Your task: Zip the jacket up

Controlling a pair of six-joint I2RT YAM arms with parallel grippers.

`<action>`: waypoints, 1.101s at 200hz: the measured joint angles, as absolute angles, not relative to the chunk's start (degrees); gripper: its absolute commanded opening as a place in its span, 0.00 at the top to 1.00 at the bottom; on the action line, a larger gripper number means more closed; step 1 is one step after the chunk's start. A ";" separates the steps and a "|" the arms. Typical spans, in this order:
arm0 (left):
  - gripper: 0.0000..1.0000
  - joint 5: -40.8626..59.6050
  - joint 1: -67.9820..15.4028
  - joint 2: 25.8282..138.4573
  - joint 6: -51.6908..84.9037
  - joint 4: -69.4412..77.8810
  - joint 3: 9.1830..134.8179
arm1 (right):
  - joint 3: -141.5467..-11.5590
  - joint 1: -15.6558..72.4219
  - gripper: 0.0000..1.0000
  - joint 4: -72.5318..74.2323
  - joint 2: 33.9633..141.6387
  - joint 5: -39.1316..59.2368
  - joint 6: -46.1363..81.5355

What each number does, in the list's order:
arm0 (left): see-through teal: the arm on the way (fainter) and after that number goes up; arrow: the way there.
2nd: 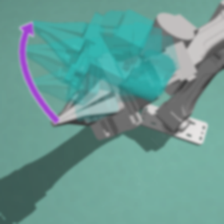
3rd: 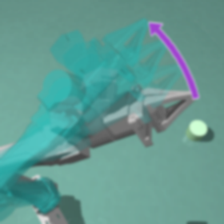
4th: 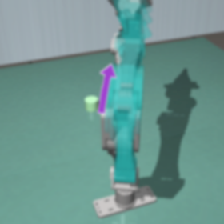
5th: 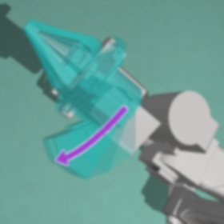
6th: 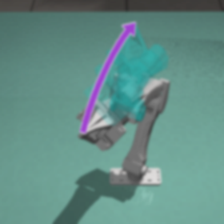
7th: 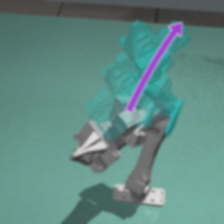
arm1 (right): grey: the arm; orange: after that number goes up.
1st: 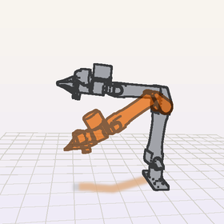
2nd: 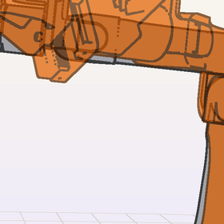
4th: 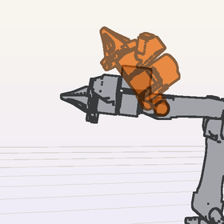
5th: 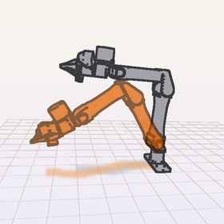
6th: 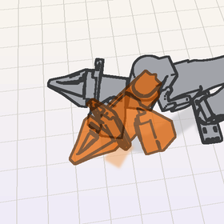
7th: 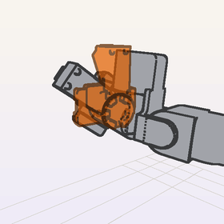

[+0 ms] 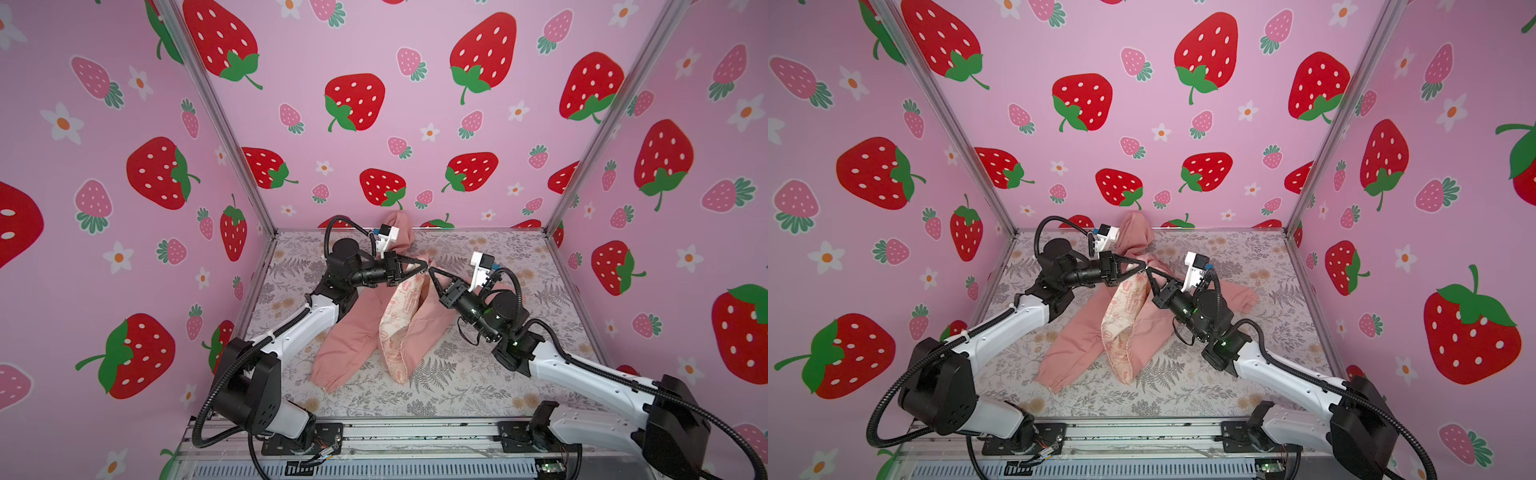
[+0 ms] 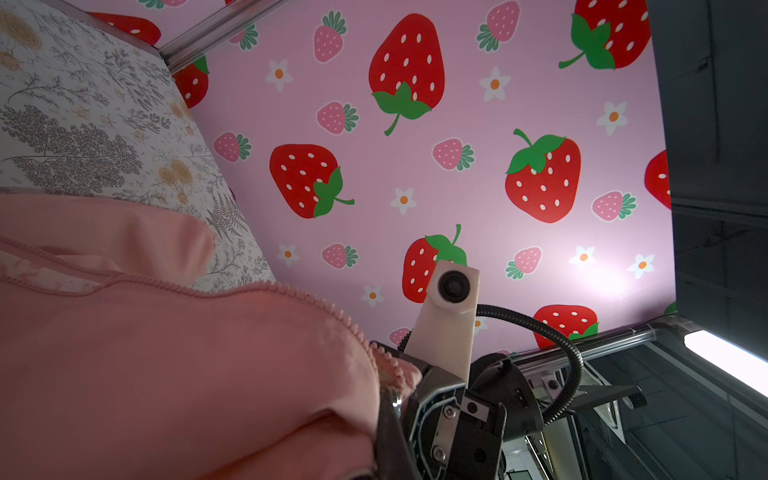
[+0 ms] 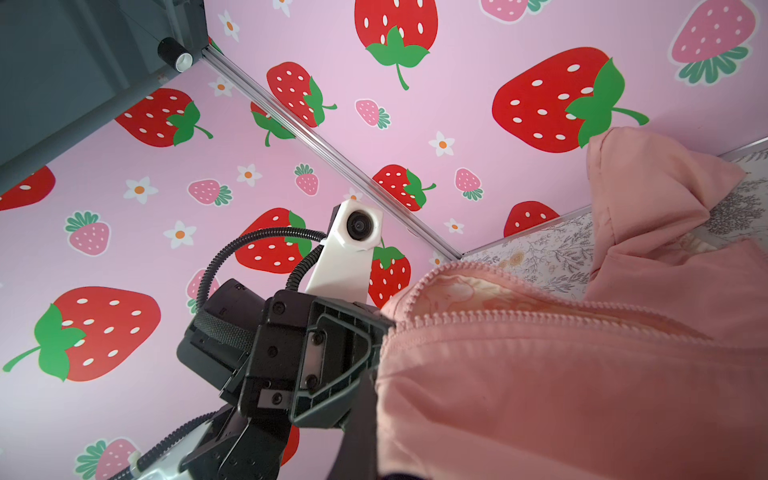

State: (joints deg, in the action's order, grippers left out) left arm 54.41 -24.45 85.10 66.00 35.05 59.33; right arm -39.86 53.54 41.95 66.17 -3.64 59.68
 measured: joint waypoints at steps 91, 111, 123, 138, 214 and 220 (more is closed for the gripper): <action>1.00 48.16 -24.84 85.41 71.13 42.94 55.72 | -38.13 53.54 1.00 50.22 70.74 -5.34 59.59; 1.00 47.46 -24.86 86.28 73.69 45.01 55.72 | -38.06 53.52 1.00 52.03 71.77 -5.87 58.35; 1.00 47.03 -24.88 87.02 75.26 46.61 55.72 | -38.06 53.52 1.00 53.17 72.47 -6.28 57.67; 1.00 46.54 -24.88 88.27 77.62 48.84 55.72 | -38.04 53.47 1.00 54.74 73.67 -6.96 57.14; 1.00 42.87 -24.86 90.85 86.43 55.70 54.72 | -37.87 53.23 1.00 62.35 78.85 -8.34 56.01; 1.00 42.61 -24.86 90.78 86.85 55.77 54.70 | -37.87 53.23 1.00 62.87 79.07 -8.32 55.75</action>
State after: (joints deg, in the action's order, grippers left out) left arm 42.61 -24.86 90.78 86.85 55.77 54.70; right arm -37.87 53.23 62.87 79.07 -8.32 55.75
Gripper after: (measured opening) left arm 0.066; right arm 0.048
